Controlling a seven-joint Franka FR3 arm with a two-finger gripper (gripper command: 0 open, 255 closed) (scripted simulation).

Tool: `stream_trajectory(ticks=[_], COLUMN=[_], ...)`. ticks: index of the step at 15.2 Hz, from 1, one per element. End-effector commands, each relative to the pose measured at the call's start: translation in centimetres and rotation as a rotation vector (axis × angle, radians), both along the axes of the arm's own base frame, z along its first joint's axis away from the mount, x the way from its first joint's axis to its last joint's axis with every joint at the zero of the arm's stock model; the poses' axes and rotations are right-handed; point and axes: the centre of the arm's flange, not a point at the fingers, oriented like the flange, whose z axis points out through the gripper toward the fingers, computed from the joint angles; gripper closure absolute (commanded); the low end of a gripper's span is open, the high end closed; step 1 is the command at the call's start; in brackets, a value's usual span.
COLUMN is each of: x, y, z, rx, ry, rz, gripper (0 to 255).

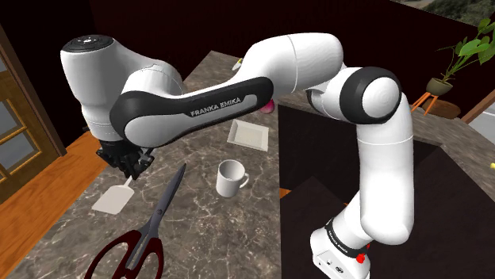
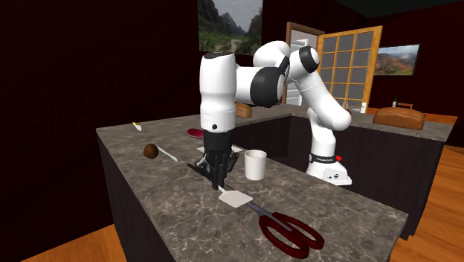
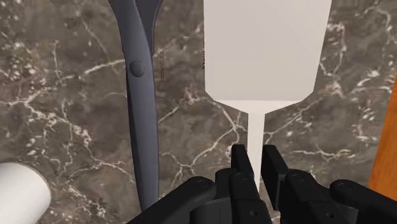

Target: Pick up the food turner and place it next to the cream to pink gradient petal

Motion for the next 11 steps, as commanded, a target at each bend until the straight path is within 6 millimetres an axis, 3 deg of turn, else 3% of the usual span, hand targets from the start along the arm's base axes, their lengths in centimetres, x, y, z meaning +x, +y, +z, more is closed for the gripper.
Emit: stream_trajectory(ticks=[1, 11], x=[0.5, 5.9], y=[-1.2, -13.2], z=[0.5, 0.5], rx=[0.0, 0.0], ry=[0.0, 0.0], rz=[0.0, 0.0], gripper=[255, 255])
